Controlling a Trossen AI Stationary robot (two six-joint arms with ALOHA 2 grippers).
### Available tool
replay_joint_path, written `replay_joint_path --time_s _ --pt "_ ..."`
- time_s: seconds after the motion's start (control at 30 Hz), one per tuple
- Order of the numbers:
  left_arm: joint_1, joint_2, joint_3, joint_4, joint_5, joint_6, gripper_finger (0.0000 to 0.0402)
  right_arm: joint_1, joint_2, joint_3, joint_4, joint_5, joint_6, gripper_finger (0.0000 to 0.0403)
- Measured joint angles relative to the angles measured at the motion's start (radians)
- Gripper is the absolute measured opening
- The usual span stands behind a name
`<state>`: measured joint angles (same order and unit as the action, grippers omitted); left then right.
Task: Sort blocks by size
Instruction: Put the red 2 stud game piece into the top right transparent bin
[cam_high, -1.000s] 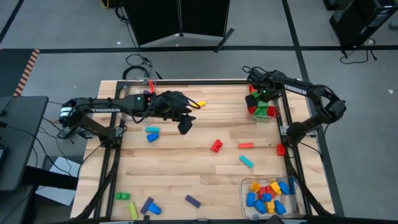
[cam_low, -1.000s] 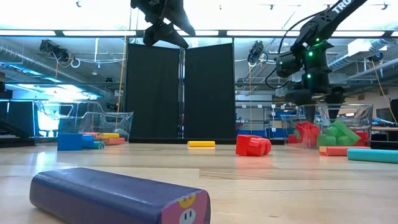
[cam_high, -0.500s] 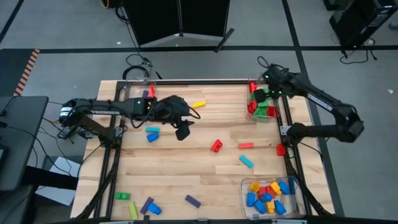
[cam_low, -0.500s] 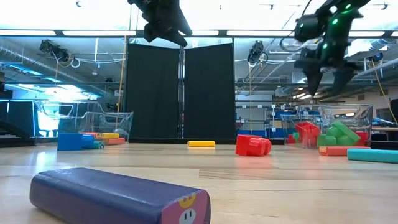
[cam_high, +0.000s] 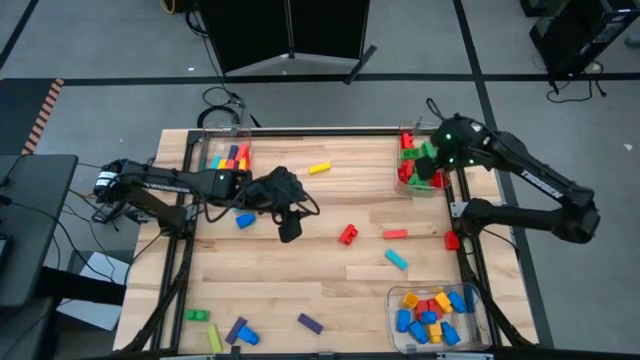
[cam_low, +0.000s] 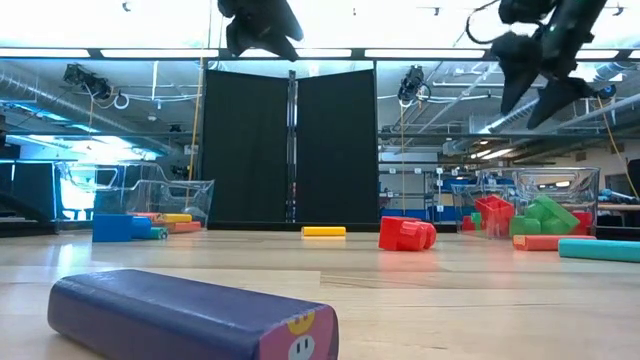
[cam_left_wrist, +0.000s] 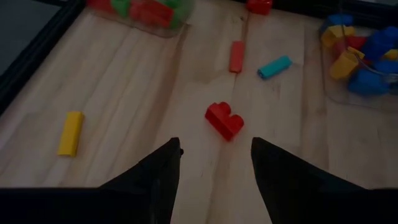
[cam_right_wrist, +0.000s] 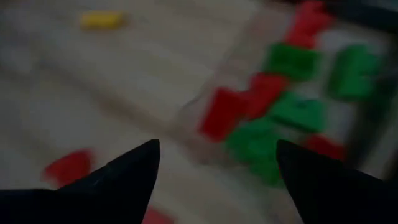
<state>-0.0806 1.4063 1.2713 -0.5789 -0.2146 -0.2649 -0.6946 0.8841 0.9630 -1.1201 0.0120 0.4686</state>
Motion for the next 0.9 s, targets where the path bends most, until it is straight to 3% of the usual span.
replay_joint_path --time_s 0.13,0.23,0.53,0.9 --pt "-0.001 0.000 0.000 0.001 0.000 -0.001 0.0204 0.120 -0.003 0.000 0.026 -0.136 0.000 0.0320" --pt "-0.001 0.000 0.000 0.005 0.000 -0.001 0.0204 0.223 0.001 0.000 0.058 -0.177 -0.004 0.0311" --pt "-0.001 0.000 0.000 0.008 0.000 -0.001 0.0204 0.521 0.058 0.000 0.080 -0.165 -0.124 0.0292" --pt "-0.001 0.000 0.000 0.008 0.001 -0.001 0.0204 0.705 0.279 0.000 0.110 -0.128 -0.149 0.0293"
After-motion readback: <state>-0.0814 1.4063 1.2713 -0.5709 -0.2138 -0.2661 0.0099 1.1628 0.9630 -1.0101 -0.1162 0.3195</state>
